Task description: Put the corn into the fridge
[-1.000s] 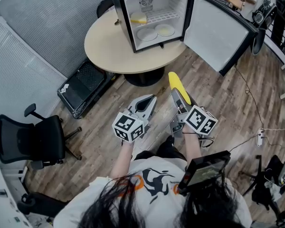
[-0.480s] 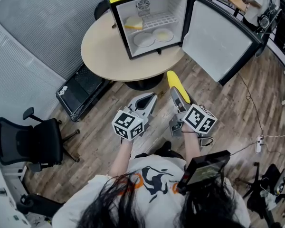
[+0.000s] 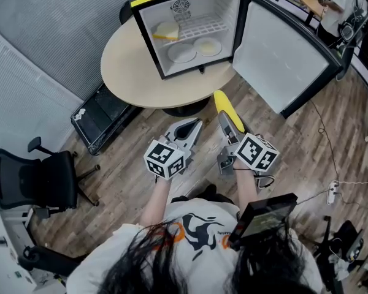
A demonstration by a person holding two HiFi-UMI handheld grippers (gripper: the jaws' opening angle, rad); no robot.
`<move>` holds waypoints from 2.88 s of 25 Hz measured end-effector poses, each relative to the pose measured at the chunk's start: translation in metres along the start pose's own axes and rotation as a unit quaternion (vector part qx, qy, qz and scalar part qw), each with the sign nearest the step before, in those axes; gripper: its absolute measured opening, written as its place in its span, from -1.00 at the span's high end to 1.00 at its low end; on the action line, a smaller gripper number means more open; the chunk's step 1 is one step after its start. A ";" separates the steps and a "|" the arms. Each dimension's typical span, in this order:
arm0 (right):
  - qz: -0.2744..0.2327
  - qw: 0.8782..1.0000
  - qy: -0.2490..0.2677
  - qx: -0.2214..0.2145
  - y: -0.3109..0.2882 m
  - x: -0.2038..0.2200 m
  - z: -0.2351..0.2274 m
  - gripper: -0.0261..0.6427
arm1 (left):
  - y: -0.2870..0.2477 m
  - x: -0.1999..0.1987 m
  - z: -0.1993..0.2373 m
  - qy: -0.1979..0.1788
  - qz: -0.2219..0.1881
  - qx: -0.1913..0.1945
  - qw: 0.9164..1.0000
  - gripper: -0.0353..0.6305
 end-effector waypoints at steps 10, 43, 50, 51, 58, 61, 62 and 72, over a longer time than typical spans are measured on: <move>0.018 1.000 -0.006 -0.012 -0.001 -0.007 -0.024 0.16 | -0.023 0.007 -0.009 0.003 0.012 -0.013 1.000 0.86; 0.024 1.000 0.004 -0.001 -0.124 -0.060 -0.031 0.16 | -0.080 -0.030 0.111 0.002 0.013 -0.014 1.000 0.86; 0.022 1.000 0.012 0.017 -0.172 -0.072 -0.022 0.16 | -0.095 -0.038 0.161 0.011 0.016 -0.003 1.000 0.86; 0.020 1.000 0.014 0.020 -0.178 -0.074 -0.021 0.16 | -0.098 -0.039 0.168 0.012 0.016 0.001 1.000 0.86; 0.016 0.999 0.018 0.029 -0.215 -0.083 -0.016 0.16 | -0.113 -0.047 0.205 0.008 0.017 0.025 1.000 0.86; 0.007 0.999 0.023 0.033 -0.230 -0.091 -0.012 0.16 | -0.119 -0.051 0.220 0.005 0.017 0.035 0.999 0.86; 0.004 0.999 0.025 0.035 -0.235 -0.094 -0.010 0.16 | -0.120 -0.052 0.224 0.005 0.018 0.039 0.999 0.86; -0.007 0.998 0.049 0.050 -0.266 -0.123 -0.016 0.16 | -0.133 -0.048 0.243 0.016 0.026 0.055 0.998 0.86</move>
Point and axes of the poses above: the fingertips, and each gripper's own axes: y backward along the fingers, z to its left, x out of its underside, the point moved 7 cm from there along y, backward along the fingers, and after that the axes turned 5 degrees about z, right-handed, at the moved point
